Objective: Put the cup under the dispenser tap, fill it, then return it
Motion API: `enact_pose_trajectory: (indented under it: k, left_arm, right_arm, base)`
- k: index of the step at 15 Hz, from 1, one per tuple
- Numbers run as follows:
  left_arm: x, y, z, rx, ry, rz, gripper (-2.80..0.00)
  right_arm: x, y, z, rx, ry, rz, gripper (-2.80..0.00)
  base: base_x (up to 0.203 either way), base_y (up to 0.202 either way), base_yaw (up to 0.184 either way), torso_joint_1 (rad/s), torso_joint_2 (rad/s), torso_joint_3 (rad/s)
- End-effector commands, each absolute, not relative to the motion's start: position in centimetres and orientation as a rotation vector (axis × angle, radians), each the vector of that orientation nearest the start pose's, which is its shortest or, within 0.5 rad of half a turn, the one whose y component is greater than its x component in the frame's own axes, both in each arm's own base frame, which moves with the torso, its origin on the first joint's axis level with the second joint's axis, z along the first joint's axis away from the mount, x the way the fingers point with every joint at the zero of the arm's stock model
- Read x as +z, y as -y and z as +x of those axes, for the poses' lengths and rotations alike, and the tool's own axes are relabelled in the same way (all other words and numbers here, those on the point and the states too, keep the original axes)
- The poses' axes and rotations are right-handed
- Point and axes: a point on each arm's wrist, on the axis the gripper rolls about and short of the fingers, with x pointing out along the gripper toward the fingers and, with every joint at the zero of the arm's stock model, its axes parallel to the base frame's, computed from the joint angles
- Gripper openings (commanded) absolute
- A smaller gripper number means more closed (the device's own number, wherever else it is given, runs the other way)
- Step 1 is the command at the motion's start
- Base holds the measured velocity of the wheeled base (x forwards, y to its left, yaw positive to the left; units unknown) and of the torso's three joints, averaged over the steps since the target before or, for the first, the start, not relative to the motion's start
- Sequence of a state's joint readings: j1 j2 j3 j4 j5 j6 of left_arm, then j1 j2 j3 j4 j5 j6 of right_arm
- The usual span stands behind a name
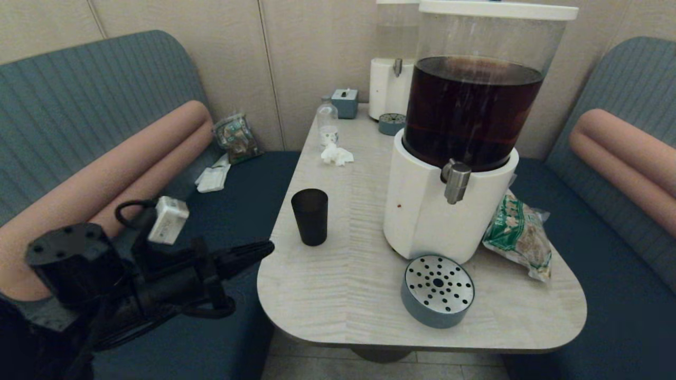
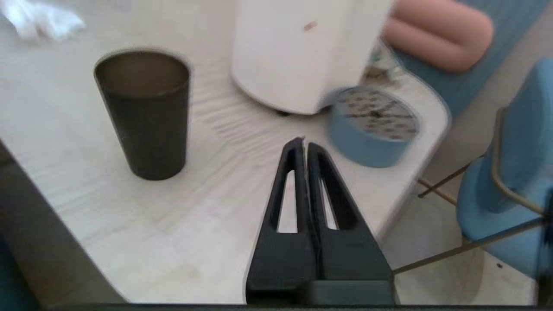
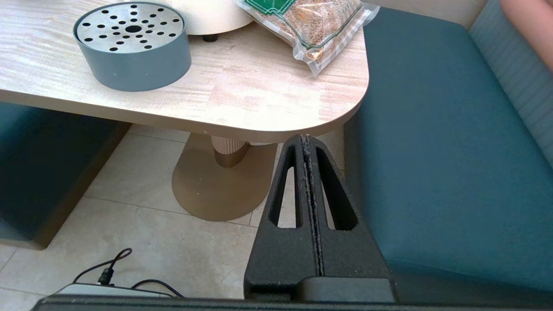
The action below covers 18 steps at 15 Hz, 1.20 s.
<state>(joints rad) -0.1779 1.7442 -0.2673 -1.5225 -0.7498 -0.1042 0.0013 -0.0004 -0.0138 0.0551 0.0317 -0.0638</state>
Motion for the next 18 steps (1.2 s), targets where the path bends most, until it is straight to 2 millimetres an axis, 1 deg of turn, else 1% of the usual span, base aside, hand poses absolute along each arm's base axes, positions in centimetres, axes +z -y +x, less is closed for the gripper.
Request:
enact_pose_trajectory:
  k: [1, 2, 4, 7, 9, 10, 12, 14, 16, 18]
  left_arm:
    - [15.4, 5.0, 19.0, -0.930, 0.085, -0.060, -2.80]
    - [15.7, 4.7, 17.6, -0.923, 0.103, -0.056, -2.80]
    - [16.9, 4.0, 14.0, -0.876, 0.195, -0.039, -2.80]
    - [18.6, 3.0, 9.9, -0.754, 0.323, -0.077, -2.80]
    - [19.9, 2.4, 7.7, -0.672, 0.407, -0.100, -2.80]
    - [20.4, 2.2, 7.0, -0.633, 0.420, -0.114, -2.80]
    - [21.2, 1.7, 4.9, -0.600, 0.448, -0.123, -2.80]
    - [22.0, 1.3, 3.2, -0.545, 0.439, -0.135, -2.80]
    - [22.7, 0.7, 0.5, -0.486, 0.484, -0.139, -2.80]
    - [23.5, 0.3, -1.7, -0.339, 0.529, -0.121, -2.80]
  right_arm:
    - [7.4, -0.1, -2.4, 0.035, -0.039, -0.064, -2.80]
    - [7.4, -0.1, -2.4, 0.035, -0.039, -0.064, -2.80]
    - [7.4, -0.1, -2.4, 0.035, -0.039, -0.065, -2.80]
    - [7.3, -0.1, -2.4, 0.035, -0.040, -0.064, -2.80]
    - [7.4, -0.1, -2.4, 0.035, -0.039, -0.064, -2.80]
    - [7.4, -0.1, -2.4, 0.036, -0.039, -0.064, -2.80]
    - [7.4, -0.1, -2.4, 0.035, -0.039, -0.064, -2.80]
    - [7.4, -0.1, -2.4, 0.035, -0.039, -0.064, -2.80]
    - [7.4, -0.1, -2.4, 0.035, -0.039, -0.064, -2.80]
    - [7.4, -0.1, -2.4, 0.036, -0.039, -0.064, -2.80]
  base:
    - [0.000, 0.000, 0.000, 0.000, 0.00, 0.000]
    - [0.000, 0.000, 0.000, 0.000, 0.00, 0.000]
    - [0.000, 0.000, 0.000, 0.000, 0.00, 0.000]
    - [0.000, 0.000, 0.000, 0.000, 0.00, 0.000]
    - [0.000, 0.000, 0.000, 0.000, 0.00, 0.000]
    - [0.000, 0.000, 0.000, 0.000, 0.00, 0.000]
    - [0.000, 0.000, 0.000, 0.000, 0.00, 0.000]
    - [0.000, 0.000, 0.000, 0.000, 0.00, 0.000]
    - [0.000, 0.000, 0.000, 0.000, 0.00, 0.000]
    - [0.000, 0.000, 0.000, 0.000, 0.00, 0.000]
